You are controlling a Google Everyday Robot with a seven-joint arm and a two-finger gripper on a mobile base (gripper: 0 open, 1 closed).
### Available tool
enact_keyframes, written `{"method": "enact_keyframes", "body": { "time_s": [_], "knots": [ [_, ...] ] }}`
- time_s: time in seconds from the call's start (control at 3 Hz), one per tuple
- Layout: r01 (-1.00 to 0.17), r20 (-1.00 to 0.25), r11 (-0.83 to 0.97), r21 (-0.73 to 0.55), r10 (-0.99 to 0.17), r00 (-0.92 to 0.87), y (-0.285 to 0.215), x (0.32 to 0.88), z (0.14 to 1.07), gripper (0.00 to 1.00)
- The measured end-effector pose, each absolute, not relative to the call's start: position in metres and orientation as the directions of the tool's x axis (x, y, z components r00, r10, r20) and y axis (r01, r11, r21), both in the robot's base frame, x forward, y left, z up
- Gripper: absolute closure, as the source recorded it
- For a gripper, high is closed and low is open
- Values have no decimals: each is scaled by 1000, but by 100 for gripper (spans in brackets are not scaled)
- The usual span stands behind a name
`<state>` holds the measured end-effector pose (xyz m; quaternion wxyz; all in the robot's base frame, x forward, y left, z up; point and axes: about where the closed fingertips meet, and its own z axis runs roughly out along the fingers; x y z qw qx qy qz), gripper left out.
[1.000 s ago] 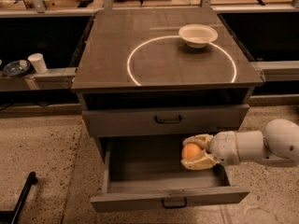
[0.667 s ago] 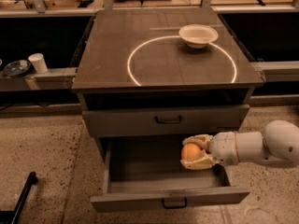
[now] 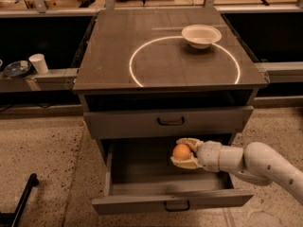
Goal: Place orange into middle drawer
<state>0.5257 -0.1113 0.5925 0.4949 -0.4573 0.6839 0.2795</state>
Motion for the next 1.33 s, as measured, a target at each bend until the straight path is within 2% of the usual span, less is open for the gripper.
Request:
{"method": "enact_keyframes", "body": {
  "time_s": [0.67,1.0,1.33],
  "knots": [
    [-864,-929,494,-97,-356,-99,-119,545,584,100],
    [-856,-870,483,-183,-486,-88,-115,553,542,100],
    [-852,-743,425,-306,-666,-66,-124,560,474,100]
  ]
}}
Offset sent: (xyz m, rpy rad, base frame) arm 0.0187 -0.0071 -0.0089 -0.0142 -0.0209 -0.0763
